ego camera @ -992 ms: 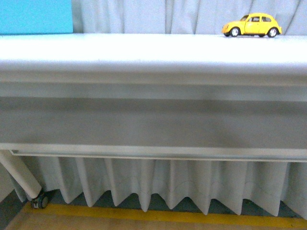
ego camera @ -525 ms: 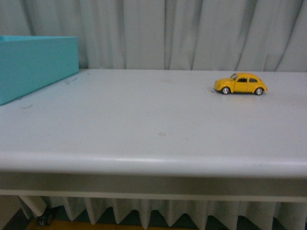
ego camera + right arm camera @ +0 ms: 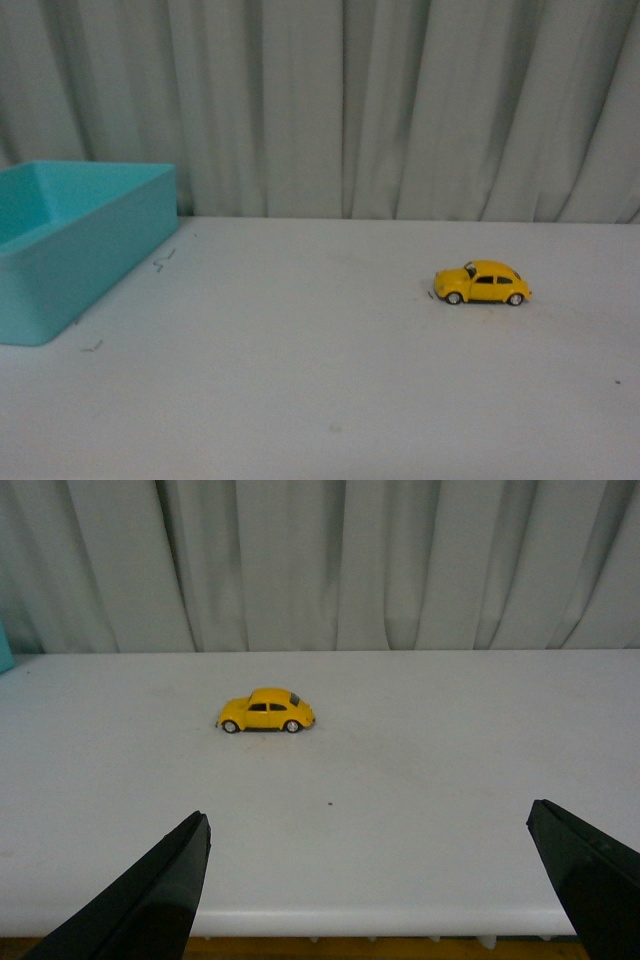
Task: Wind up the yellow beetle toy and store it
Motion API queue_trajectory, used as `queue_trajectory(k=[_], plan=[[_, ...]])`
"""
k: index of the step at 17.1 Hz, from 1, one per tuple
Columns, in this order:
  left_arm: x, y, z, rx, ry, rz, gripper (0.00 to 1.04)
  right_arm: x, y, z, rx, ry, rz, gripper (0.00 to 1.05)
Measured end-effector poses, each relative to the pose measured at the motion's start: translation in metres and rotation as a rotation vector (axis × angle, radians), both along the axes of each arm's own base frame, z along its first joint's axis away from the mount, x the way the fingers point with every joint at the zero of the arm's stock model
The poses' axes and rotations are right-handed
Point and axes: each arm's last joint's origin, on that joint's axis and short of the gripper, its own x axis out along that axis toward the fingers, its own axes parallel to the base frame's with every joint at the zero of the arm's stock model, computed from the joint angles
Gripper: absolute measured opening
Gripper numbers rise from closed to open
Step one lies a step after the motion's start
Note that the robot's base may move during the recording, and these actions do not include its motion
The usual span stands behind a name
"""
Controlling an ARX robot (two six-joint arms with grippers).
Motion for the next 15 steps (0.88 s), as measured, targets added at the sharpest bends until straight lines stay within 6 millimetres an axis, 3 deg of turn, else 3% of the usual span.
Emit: queue_trajectory(k=[15], plan=[[0.0000,0.0000,0.0002,0.000,-0.002,0.000,0.98,0.0000,0.0000,0.0000,0.000,0.000,0.000,0.98]])
